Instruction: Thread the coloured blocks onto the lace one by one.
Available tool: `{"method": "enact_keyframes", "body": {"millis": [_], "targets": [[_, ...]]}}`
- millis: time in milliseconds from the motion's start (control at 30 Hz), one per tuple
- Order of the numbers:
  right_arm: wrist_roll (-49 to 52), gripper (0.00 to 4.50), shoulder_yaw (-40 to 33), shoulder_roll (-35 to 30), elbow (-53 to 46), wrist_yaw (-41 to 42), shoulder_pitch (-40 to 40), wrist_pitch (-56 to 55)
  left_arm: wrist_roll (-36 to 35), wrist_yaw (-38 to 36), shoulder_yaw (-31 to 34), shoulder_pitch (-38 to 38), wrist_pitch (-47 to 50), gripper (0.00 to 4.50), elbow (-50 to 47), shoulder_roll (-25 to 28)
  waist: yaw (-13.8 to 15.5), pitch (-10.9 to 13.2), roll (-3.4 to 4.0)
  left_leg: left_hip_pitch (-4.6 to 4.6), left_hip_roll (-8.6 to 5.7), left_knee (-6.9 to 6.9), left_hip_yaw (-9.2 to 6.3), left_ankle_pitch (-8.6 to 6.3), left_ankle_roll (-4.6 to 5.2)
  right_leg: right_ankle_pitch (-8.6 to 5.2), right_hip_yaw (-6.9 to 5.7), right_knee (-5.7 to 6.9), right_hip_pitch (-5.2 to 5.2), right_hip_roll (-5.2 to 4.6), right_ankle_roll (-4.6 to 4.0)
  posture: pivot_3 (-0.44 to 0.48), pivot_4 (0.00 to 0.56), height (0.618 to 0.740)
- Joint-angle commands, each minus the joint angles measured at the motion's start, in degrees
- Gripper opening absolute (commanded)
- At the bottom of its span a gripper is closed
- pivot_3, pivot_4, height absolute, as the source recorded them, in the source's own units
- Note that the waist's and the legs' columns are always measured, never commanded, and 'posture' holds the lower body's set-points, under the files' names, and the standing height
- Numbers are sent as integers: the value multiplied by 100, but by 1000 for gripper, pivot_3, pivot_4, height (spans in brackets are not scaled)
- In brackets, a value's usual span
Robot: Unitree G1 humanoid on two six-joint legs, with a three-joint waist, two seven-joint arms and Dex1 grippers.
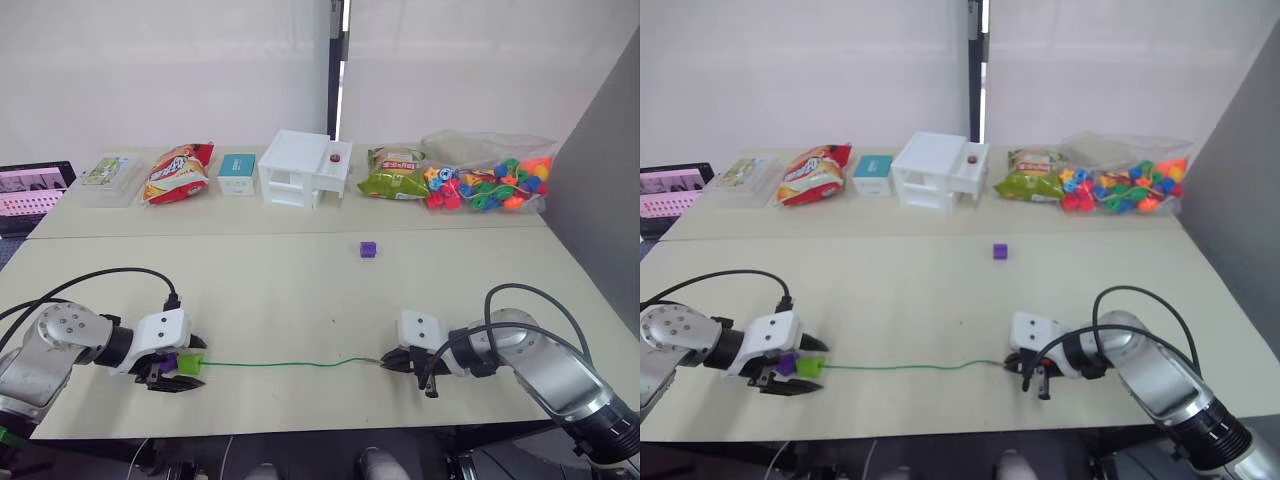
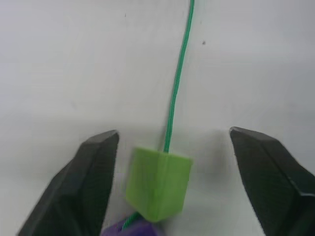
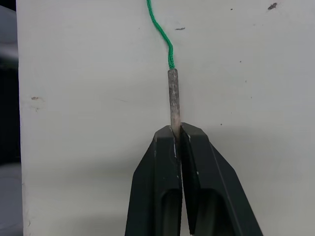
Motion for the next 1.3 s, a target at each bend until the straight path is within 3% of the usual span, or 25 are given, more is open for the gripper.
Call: {"method": "enact_keyframes", "body": {"millis": [33, 300, 533, 633, 767, 1133, 1300], "targets": [[8, 0, 8, 64, -129, 30, -143, 79, -772, -84, 382, -373, 898, 4470, -702, 44, 31, 1, -1, -29, -1, 16, 0, 2, -3, 1, 0, 12, -29, 0, 0, 0, 150, 740], [-20, 0, 111, 168, -148, -1, -261, 220, -1646, 229, 376, -677, 2117, 4470, -1716, -256, 34, 3, -2, -28, -6, 50, -1, -5, 8, 1, 1, 52, -33, -1, 0, 0, 150, 740], [-107, 0, 339, 296, -258, -42, -450, 417, -269, 1534, -1622, -1369, 1812, 4470, -1723, -2240, 93, 3, -7, -24, -12, 65, -2, -4, 6, 1, 3, 45, -15, -3, 0, 0, 150, 740], [-105, 0, 345, 292, -324, -50, -492, 523, 97, 1684, -2045, -1536, 1636, 4470, -1436, -2716, 110, 2, -9, -32, -14, 69, -6, -3, 4, 2, 2, 44, -19, -3, -1, 0, 150, 740], [-108, 0, 327, 244, -390, -50, -518, 609, 446, 1776, -2349, -1657, 1330, 4470, -977, -3106, 78, 2, -9, -25, -14, 64, -5, -3, 4, 2, 5, 50, -21, -3, -1, 0, 150, 740], [-57, 0, 272, 206, -567, -148, -472, 803, 721, 1620, -2492, -1697, 1031, 4470, -406, -3489, 89, 2, -9, -28, -16, 69, -10, -3, 4, 2, 3, 49, -19, -4, 0, 0, 150, 740], [-44, 0, 286, 223, -573, -198, -473, 840, 703, 1587, -2445, -1712, 1038, 2956, -374, -3615, 84, 2, -9, -27, -16, 69, -11, -3, 4, 2, 3, 50, -19, -4, 0, 0, 150, 740]]}}
